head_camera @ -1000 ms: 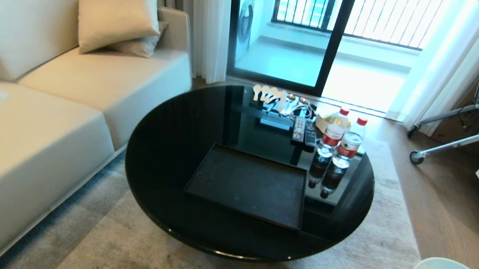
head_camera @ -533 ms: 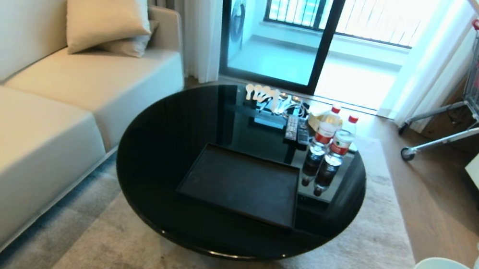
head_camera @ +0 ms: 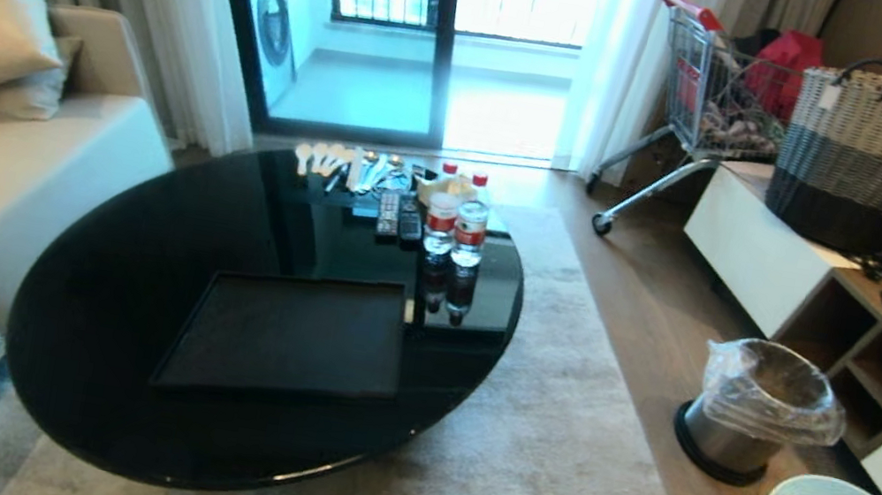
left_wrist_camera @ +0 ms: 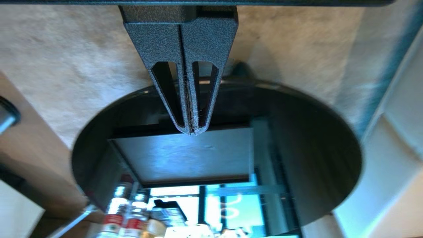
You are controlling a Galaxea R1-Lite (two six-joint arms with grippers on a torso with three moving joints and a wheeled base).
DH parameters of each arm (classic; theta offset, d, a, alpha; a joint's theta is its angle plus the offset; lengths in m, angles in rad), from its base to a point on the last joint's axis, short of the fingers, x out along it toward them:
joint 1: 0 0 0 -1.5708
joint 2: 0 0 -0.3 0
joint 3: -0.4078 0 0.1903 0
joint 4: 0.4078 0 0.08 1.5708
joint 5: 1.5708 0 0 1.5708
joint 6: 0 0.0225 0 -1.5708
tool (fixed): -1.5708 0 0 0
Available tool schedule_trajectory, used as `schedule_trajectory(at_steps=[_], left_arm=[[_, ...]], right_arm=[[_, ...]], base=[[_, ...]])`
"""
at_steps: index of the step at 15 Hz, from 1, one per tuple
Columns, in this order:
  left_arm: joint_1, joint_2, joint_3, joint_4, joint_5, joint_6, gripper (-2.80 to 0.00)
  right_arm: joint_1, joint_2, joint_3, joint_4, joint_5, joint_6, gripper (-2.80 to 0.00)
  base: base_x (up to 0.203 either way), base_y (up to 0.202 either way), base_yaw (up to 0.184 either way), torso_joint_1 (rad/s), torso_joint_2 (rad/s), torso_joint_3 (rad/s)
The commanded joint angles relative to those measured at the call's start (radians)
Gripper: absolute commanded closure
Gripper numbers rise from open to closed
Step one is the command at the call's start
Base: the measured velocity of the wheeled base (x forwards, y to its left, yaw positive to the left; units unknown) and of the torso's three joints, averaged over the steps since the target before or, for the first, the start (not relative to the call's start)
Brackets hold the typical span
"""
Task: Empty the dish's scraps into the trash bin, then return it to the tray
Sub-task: Move the bowl over the trash can
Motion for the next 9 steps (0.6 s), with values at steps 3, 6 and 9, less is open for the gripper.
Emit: schedule_trajectory(at_steps=[3, 6, 9], left_arm=[[0.0, 0.0, 0.0, 0.0, 0.0, -0.001, 0.0], [0.0, 0.0, 0.0, 0.0, 0.0, -0.001, 0.0], [0.0, 0.0, 0.0, 0.0, 0.0, 0.0, 0.0]], right_arm=[[0.001, -0.003, 0.0, 0.002, -0.001, 0.005, 0.0], [-0.001, -0.005, -0.002, 0.002, -0.001, 0.005, 0.0], [-0.001, -0.005, -0.002, 0.002, -0.003, 0.005, 0.0]], base=[[-0.002, 0.01, -0.169, 0.004, 0.0, 0.001], [-0.001, 0.012, -0.168, 0.003, 0.0, 0.003], [0.0, 0.01, -0.165, 0.002, 0.0, 0.003]])
